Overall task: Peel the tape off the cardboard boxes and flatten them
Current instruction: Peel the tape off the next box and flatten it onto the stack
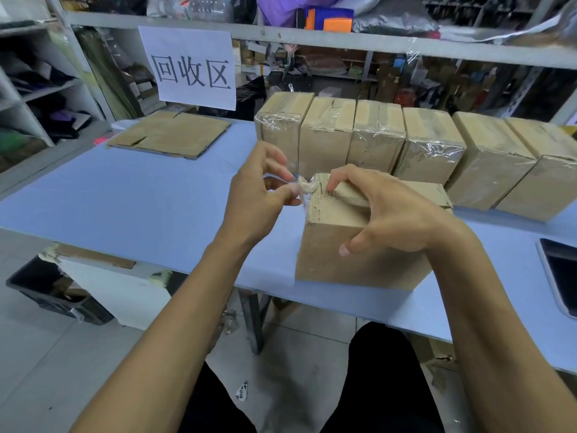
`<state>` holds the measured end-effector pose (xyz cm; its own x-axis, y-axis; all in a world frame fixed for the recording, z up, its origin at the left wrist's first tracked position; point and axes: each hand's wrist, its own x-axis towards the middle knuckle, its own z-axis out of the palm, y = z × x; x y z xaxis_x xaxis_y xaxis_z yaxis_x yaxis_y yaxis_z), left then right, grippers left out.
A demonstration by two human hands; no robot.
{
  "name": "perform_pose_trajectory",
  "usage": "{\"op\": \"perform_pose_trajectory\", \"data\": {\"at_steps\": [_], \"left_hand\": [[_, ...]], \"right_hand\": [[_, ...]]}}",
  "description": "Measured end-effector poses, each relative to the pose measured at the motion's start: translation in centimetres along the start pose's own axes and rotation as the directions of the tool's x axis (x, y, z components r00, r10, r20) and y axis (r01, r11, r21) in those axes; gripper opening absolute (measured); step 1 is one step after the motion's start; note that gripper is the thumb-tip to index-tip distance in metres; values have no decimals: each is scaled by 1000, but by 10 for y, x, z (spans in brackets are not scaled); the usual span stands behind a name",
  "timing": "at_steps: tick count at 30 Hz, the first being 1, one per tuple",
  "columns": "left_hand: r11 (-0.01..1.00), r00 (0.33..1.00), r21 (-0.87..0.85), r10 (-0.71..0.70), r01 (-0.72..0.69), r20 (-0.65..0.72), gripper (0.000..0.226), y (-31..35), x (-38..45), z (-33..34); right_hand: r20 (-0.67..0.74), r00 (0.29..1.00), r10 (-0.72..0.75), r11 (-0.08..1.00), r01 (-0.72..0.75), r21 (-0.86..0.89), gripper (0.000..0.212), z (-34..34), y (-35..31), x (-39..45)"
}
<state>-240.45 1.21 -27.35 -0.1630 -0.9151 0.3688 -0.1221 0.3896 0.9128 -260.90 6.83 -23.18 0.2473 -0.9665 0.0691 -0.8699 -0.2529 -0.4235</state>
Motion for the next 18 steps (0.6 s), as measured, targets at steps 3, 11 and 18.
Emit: {"op": "perform_pose_trajectory", "data": {"at_steps": [3,11,18], "left_hand": [[997,999,68,33,-32,-11,12,3,-4,3],[1000,994,-13,-23,21,-109,18,-1,-45,15],[979,986,-168,-136,118,-99,16,-3,-29,9]], "right_hand": [[15,1000,2,1000,-3,12,83,0,0,-1],[20,1000,-8,999,9,-39,83,5,-10,-6],[38,999,-37,999,37,-11,83,3,-7,-11]]}}
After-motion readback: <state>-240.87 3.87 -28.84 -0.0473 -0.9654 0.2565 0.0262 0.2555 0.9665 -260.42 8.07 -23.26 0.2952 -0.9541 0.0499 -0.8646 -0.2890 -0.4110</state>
